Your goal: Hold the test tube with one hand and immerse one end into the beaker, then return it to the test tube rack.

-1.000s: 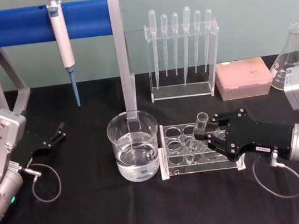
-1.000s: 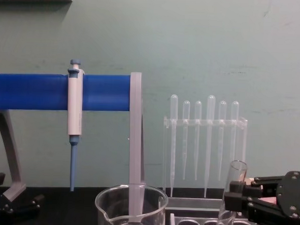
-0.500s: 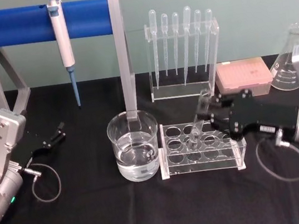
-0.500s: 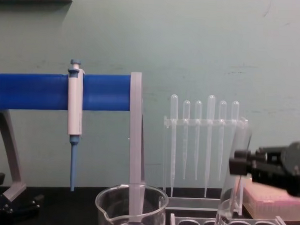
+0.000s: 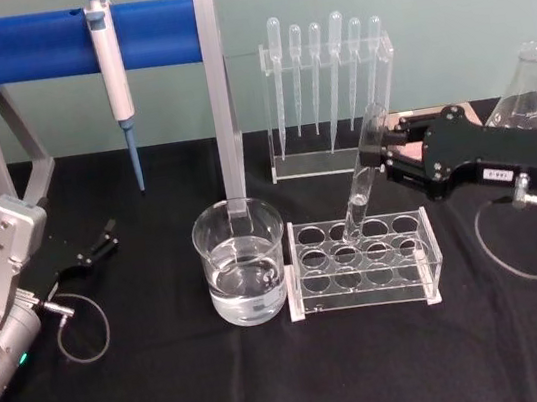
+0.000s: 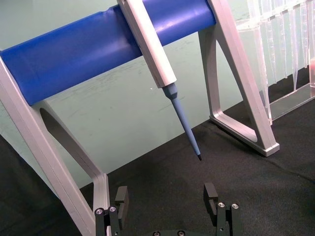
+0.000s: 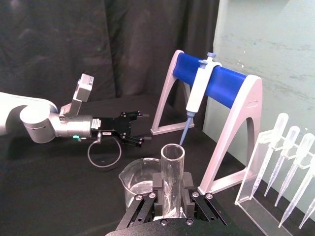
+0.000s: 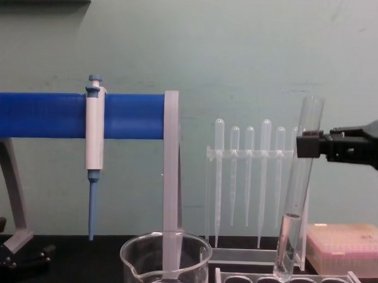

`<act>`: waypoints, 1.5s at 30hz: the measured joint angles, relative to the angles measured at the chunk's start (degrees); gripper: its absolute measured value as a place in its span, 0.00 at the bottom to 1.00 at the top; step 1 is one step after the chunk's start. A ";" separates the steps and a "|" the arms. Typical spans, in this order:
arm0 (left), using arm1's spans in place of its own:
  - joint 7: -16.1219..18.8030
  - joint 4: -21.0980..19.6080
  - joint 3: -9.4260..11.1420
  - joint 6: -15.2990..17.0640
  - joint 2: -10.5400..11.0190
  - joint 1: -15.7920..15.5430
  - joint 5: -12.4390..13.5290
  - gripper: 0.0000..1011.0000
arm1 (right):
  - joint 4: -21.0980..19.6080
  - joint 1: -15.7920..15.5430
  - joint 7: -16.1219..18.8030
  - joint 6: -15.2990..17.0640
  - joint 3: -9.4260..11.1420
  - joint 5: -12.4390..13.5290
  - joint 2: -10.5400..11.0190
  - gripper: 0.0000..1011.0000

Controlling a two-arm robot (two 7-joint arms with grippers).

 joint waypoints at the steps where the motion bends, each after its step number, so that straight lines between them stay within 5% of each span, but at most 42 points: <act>1: 0.00 0.00 0.00 0.00 0.00 0.00 0.00 0.99 | -0.33 0.47 0.03 0.98 -0.10 0.44 0.40 0.23; 9: 0.00 0.00 0.00 0.00 0.00 0.00 0.00 0.99 | -1.23 3.35 0.26 3.89 -1.56 0.74 2.28 0.23; 21: 0.00 0.00 0.00 0.00 0.00 0.00 0.00 0.99 | -0.52 5.84 0.45 4.82 -3.80 1.32 2.29 0.23; 45: 0.00 0.00 0.00 0.00 0.00 0.00 0.00 0.99 | -0.53 5.66 0.35 4.68 -3.57 1.20 2.26 0.23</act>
